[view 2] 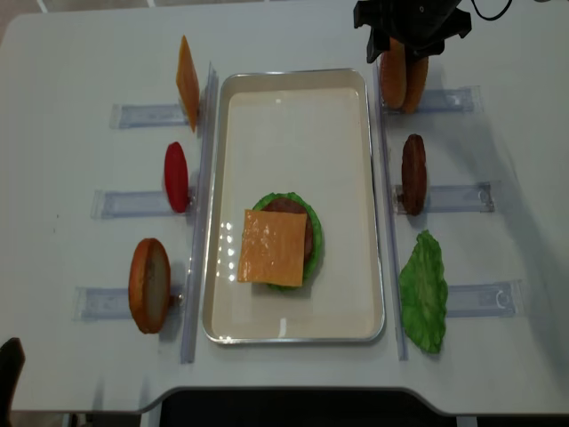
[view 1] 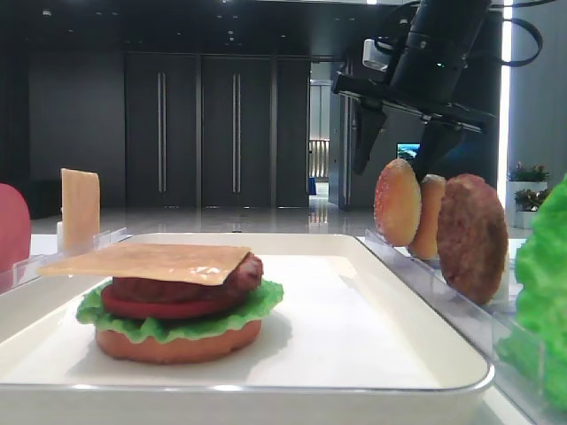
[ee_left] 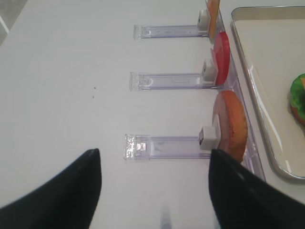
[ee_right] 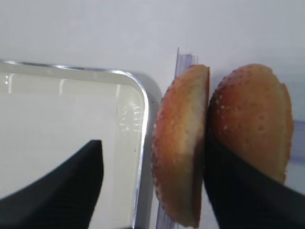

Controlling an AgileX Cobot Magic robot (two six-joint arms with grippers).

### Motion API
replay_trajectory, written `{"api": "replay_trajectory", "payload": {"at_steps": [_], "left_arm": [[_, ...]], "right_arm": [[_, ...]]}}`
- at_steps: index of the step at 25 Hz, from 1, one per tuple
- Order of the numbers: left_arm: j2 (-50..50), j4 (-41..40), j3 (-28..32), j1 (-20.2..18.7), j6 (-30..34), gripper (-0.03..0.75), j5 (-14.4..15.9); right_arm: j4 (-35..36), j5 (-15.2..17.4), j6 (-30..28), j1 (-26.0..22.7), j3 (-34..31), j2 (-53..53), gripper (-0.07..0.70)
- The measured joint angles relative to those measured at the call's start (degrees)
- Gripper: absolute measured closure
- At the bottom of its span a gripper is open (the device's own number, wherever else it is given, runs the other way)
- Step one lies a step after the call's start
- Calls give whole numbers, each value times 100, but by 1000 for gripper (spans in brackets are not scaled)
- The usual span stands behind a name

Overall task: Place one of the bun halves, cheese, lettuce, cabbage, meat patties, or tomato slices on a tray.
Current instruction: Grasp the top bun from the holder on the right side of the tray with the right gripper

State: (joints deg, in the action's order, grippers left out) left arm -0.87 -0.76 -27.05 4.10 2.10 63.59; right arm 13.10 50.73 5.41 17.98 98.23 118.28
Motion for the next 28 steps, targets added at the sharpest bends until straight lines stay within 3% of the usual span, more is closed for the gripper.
{"api": "replay_trajectory", "payload": {"at_steps": [28], "left_arm": [[0,0,0,0,0,181,0]], "right_arm": [[-157,23,-68,0,23,42,207]]}}
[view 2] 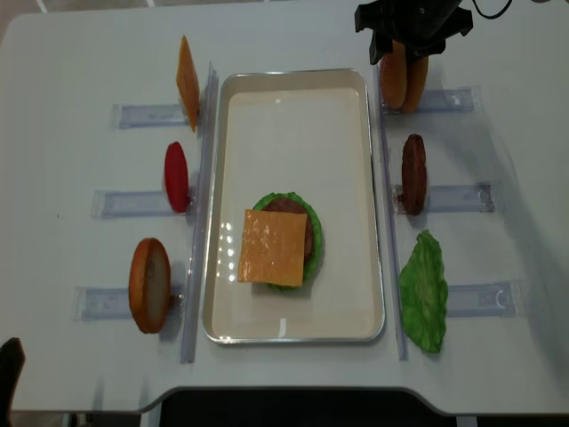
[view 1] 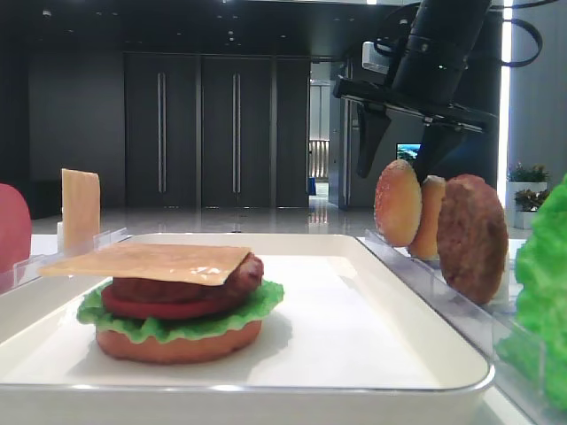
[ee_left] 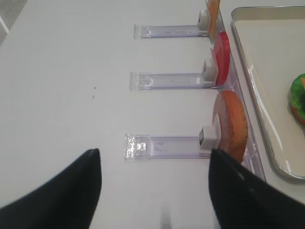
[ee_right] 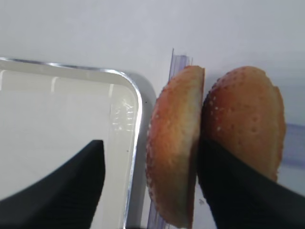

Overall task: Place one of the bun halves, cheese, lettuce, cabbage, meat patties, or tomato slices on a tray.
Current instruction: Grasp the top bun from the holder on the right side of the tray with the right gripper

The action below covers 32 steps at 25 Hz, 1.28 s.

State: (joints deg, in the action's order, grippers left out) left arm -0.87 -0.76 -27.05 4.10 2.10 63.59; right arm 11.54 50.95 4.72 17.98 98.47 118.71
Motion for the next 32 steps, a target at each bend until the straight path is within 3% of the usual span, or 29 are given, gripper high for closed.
{"api": "replay_trajectory", "payload": {"at_steps": [6,16,32], "left_arm": [[0,0,0,0,0,181,0],[0,0,0,0,0,181,0],[0,0,0,0,0,181,0]], "right_arm": [[-40,0,-5,0,15,18,221],[-163,18,-16,-6,15,70,407],[-130,18,-26,-6,15,70,435]]}}
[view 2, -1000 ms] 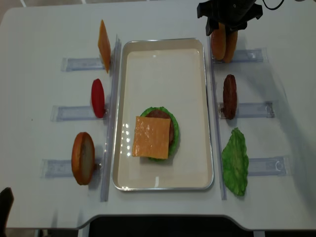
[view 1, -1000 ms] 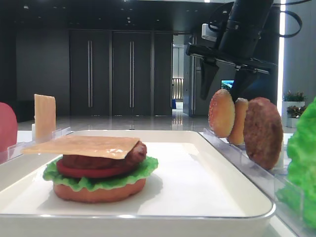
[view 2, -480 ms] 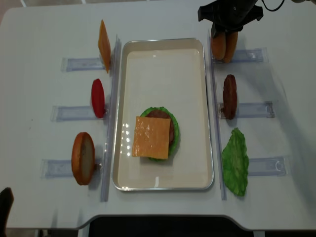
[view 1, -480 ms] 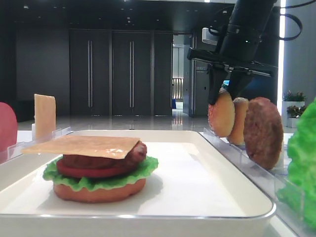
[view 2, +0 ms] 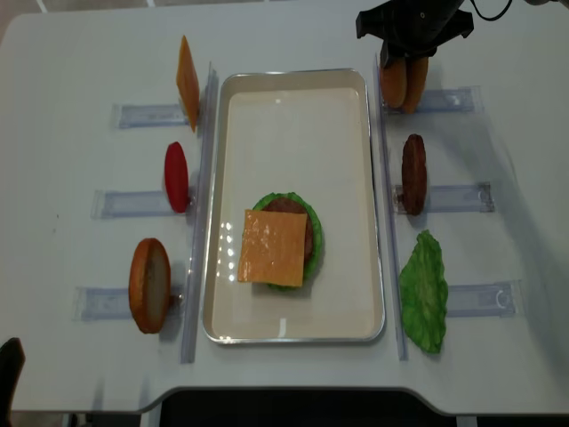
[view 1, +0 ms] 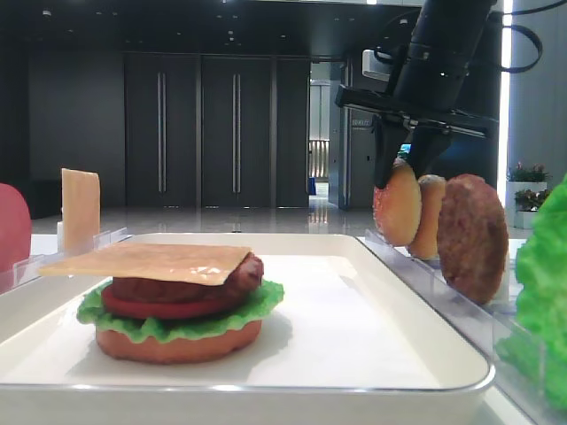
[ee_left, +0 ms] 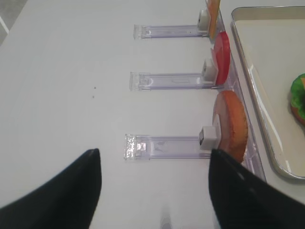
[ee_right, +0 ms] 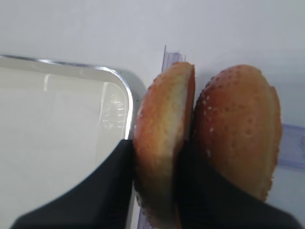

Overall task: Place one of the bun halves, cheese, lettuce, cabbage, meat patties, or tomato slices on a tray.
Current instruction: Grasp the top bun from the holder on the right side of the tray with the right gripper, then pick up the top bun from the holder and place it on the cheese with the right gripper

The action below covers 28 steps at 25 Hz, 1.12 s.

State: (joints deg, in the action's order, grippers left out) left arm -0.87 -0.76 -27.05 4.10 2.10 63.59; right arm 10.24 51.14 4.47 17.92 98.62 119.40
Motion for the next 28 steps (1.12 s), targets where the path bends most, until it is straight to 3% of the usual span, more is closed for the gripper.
{"api": "replay_trajectory", "payload": {"at_steps": [15,22,28], "left_arm": [[0,0,0,0,0,181,0],[0,0,0,0,0,181,0],[0,0,0,0,0,181,0]], "right_arm": [[11,99,0,0,0,-276,437],[204,403,-13,0,0,-682,440],[1227,895,-447,0,0,-1009,440]]}}
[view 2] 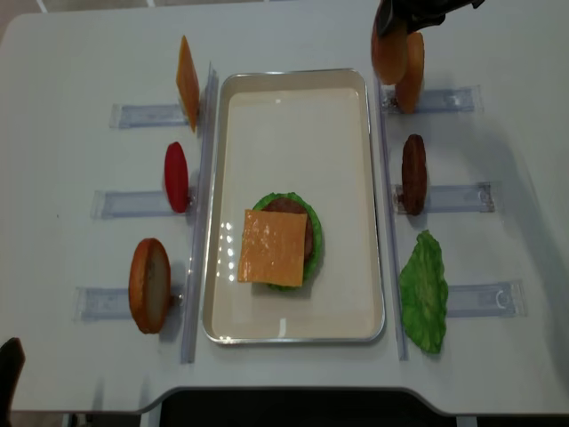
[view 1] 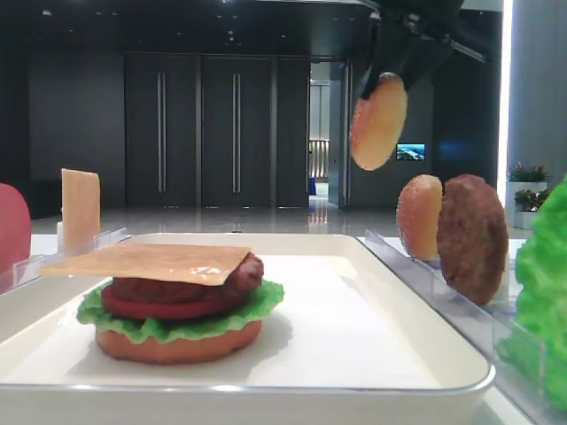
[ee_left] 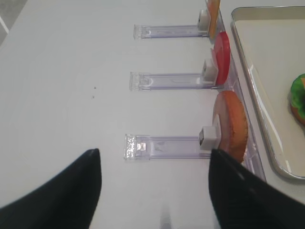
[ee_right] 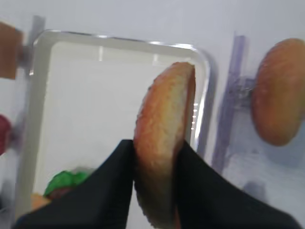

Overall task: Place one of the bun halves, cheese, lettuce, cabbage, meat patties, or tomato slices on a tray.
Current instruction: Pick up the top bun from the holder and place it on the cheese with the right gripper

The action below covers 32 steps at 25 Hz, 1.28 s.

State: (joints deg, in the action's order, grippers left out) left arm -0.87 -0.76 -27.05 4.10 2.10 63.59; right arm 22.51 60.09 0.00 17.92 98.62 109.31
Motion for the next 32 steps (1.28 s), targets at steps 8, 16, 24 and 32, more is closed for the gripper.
{"api": "replay_trajectory", "payload": {"at_steps": [8,16,24,32], "left_arm": [[0,10,0,0,16,181,0],[0,10,0,0,16,181,0],[0,11,0,0,16,181,0],[0,16,0,0,16,181,0]], "right_arm": [[1456,550,-854,126,-380,-327,440],[2382,163,-1614,449,-1766,-905,440],[3640,-613,-2530,861,-3005,-1432,440],[4607,-780,-3443,1393,-3531,-1461,440]]}}
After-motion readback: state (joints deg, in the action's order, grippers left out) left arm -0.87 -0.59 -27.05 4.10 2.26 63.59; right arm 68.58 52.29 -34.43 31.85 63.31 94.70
